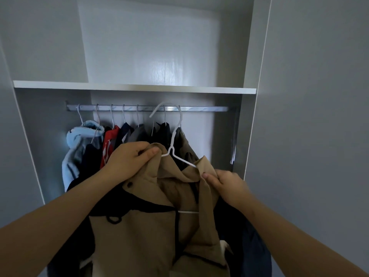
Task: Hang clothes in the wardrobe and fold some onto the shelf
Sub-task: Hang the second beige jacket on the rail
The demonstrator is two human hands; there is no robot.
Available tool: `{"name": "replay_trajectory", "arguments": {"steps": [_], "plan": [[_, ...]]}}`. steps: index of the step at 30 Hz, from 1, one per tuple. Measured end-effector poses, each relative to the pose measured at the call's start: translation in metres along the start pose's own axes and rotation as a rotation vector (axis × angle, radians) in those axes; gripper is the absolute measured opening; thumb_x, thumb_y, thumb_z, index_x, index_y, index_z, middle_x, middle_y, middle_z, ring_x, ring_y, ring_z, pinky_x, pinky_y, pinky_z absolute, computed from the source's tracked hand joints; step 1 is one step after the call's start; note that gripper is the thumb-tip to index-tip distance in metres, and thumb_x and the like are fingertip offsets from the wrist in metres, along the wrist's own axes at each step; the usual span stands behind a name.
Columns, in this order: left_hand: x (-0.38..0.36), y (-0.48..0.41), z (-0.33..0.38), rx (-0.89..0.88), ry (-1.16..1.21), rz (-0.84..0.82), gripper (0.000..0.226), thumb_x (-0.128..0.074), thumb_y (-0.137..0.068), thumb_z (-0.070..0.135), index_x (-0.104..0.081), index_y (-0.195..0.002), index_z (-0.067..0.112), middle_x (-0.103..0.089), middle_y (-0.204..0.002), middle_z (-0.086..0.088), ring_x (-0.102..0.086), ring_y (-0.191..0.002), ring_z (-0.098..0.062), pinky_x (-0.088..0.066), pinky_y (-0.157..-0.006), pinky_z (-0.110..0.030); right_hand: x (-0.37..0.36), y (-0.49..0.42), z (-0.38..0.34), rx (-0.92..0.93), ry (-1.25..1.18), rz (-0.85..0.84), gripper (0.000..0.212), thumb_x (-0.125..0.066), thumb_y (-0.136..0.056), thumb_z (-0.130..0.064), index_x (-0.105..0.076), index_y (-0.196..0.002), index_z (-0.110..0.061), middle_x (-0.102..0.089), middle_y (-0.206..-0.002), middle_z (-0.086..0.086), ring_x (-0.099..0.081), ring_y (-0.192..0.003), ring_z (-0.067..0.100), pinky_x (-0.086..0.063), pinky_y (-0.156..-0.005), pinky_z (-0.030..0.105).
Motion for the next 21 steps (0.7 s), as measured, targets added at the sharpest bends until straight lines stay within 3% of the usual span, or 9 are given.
{"name": "replay_trajectory", "arguments": {"steps": [2,4,8,10,11,15,16,19,21], "plan": [[0.006,-0.006,-0.002,0.061,0.072,0.04,0.027,-0.052,-0.093,0.028,-0.069,-0.084,0.009,-0.063,-0.079,-0.005,-0.057,-0.077,-0.018,-0.043,-0.073,-0.032,-0.003,0.002,0.004,-0.015,0.004,0.004,0.036,-0.039,-0.092,-0.055,-0.054,-0.072,-0.028,-0.061,-0.075,-0.005,-0.058,-0.075,0.015,-0.043,-0.065,0.029],[0.012,-0.01,0.0,0.075,0.024,0.15,0.025,-0.052,-0.093,0.023,-0.07,-0.09,0.006,-0.063,-0.085,-0.008,-0.055,-0.082,-0.018,-0.038,-0.07,-0.024,-0.008,0.001,0.013,-0.06,-0.01,0.001,0.037,-0.04,-0.092,-0.054,-0.057,-0.074,-0.027,-0.061,-0.077,-0.003,-0.058,-0.077,0.016,-0.044,-0.067,0.03],[0.006,0.003,-0.012,0.226,0.063,0.261,0.023,-0.052,-0.092,0.015,-0.064,-0.076,0.004,-0.058,-0.066,-0.006,-0.051,-0.064,-0.016,-0.037,-0.057,-0.01,-0.005,-0.002,0.027,-0.129,-0.006,0.047,0.04,-0.04,-0.091,-0.056,-0.061,-0.085,-0.023,-0.064,-0.083,0.0,-0.06,-0.081,0.018,-0.051,-0.076,0.035],[0.004,0.016,-0.011,0.163,0.01,0.286,0.02,-0.053,-0.091,0.01,-0.06,-0.072,0.006,-0.052,-0.061,0.0,-0.047,-0.058,-0.012,-0.036,-0.055,-0.009,0.002,-0.004,0.032,-0.157,0.002,0.079,0.041,-0.041,-0.09,-0.058,-0.061,-0.085,-0.022,-0.063,-0.08,-0.002,-0.059,-0.079,0.016,-0.051,-0.074,0.035],[-0.004,0.022,-0.005,0.057,-0.045,0.209,0.02,-0.053,-0.09,0.012,-0.059,-0.072,0.006,-0.049,-0.062,0.003,-0.046,-0.059,-0.012,-0.034,-0.055,-0.011,0.004,-0.004,0.034,-0.166,0.006,0.095,0.041,-0.041,-0.089,-0.058,-0.06,-0.083,-0.023,-0.061,-0.078,-0.004,-0.058,-0.076,0.014,-0.05,-0.069,0.032],[-0.066,0.058,0.031,-0.345,-0.126,-0.405,0.041,-0.036,-0.087,0.047,-0.062,-0.082,0.015,-0.047,-0.075,0.017,-0.045,-0.07,0.002,-0.034,-0.064,-0.011,0.006,-0.001,0.038,-0.149,-0.014,0.127,0.03,-0.046,-0.088,-0.057,-0.052,-0.072,-0.033,-0.055,-0.068,-0.011,-0.055,-0.069,0.009,-0.04,-0.056,0.024],[-0.061,0.054,0.033,-0.357,-0.071,-0.388,0.041,-0.036,-0.087,0.046,-0.064,-0.084,0.016,-0.05,-0.077,0.018,-0.047,-0.072,0.004,-0.036,-0.067,-0.011,0.005,0.0,0.039,-0.143,-0.019,0.131,0.03,-0.047,-0.087,-0.057,-0.053,-0.072,-0.032,-0.056,-0.068,-0.011,-0.056,-0.07,0.01,-0.04,-0.056,0.024],[-0.014,0.023,0.023,-0.3,-0.059,0.15,0.039,-0.04,-0.088,0.037,-0.066,-0.088,0.008,-0.06,-0.081,0.004,-0.051,-0.078,-0.007,-0.039,-0.072,-0.023,0.008,0.0,0.042,-0.153,-0.07,0.144,0.033,-0.049,-0.085,-0.057,-0.061,-0.08,-0.027,-0.062,-0.073,-0.007,-0.058,-0.072,0.012,-0.042,-0.056,0.024],[-0.015,0.008,0.011,-0.188,-0.188,0.131,0.035,-0.042,-0.09,0.038,-0.063,-0.093,0.011,-0.062,-0.086,-0.001,-0.056,-0.084,-0.014,-0.041,-0.074,-0.03,0.013,0.0,0.042,-0.145,-0.13,0.153,0.038,-0.051,-0.085,-0.056,-0.066,-0.087,-0.022,-0.066,-0.079,-0.003,-0.061,-0.075,0.013,-0.047,-0.063,0.027]]}}
Point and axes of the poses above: each hand's wrist, its own y-axis away from the middle knuckle, its own x-axis out of the back of the hand, z = x × y, the point moved 7 cm from there along -y, towards the middle knuckle
